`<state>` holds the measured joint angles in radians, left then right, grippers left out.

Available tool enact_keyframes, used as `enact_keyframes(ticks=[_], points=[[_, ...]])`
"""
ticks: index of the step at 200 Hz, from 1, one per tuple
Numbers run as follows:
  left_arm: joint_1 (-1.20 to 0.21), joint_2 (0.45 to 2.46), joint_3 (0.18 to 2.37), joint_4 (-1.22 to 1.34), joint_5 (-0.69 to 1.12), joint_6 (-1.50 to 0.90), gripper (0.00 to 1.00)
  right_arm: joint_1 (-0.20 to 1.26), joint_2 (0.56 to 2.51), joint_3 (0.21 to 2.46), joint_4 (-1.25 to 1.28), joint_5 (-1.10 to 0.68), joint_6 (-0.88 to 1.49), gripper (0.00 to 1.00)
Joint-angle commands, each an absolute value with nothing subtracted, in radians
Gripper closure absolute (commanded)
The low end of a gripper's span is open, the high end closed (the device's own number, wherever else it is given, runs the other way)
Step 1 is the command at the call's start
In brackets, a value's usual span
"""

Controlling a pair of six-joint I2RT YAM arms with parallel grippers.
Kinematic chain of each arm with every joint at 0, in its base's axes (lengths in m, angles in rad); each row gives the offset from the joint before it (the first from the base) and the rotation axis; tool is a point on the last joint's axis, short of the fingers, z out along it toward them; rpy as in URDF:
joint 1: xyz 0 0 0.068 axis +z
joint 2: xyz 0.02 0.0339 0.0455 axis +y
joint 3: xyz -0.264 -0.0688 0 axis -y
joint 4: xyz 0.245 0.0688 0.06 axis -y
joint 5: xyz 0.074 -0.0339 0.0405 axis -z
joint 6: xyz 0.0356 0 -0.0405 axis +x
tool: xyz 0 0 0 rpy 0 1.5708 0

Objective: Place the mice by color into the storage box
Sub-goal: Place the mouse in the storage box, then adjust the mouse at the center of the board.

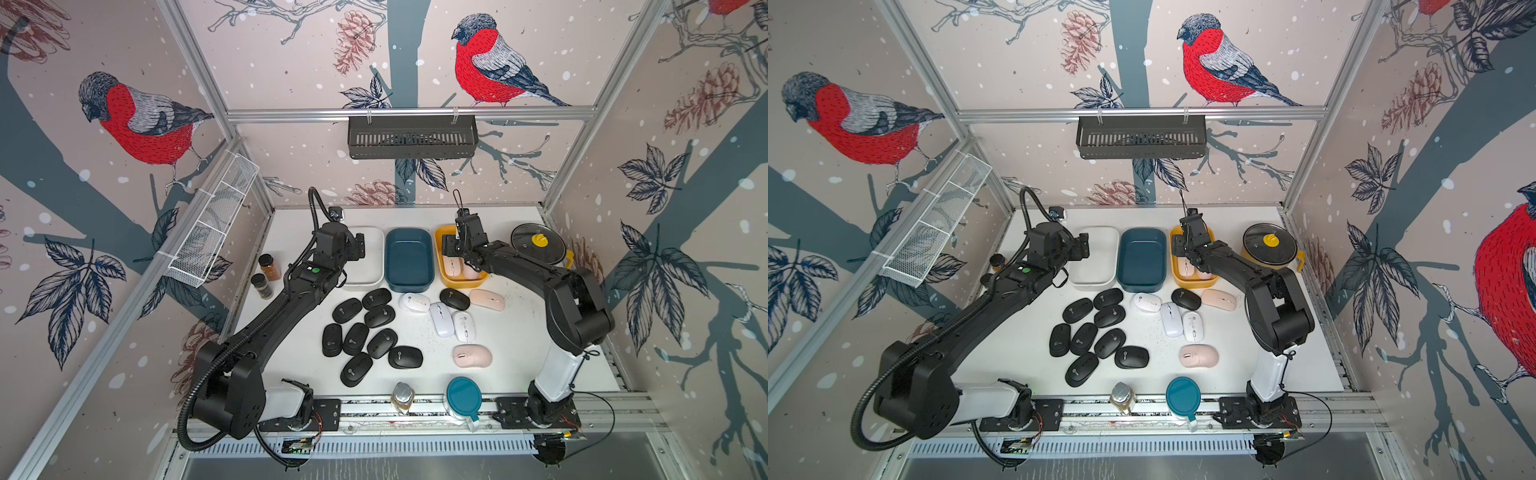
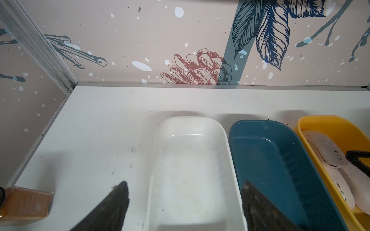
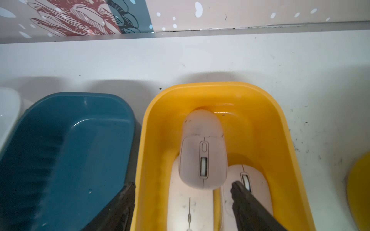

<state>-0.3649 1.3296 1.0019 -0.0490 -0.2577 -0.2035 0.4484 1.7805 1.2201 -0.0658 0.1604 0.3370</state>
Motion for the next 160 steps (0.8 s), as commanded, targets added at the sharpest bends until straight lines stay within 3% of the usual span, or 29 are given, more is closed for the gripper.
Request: enact_keyframes(ticks=[1, 131, 160], points=[[-0.368, 1.325, 1.003, -0.034, -0.25, -0.213, 0.13, 0.478, 1.703, 1.163, -0.041, 0.156, 0.32, 0.24], [-0.377, 1.338, 1.005, -0.034, -0.208, -0.238, 0.13, 0.694, 1.159, 0.74, -0.296, 0.263, 0.475, 0.24], [-0.379, 1.343, 1.006, -0.035, -0.206, -0.242, 0.13, 0.663, 1.115, 0.666, -0.334, 0.263, 0.549, 0.22]])
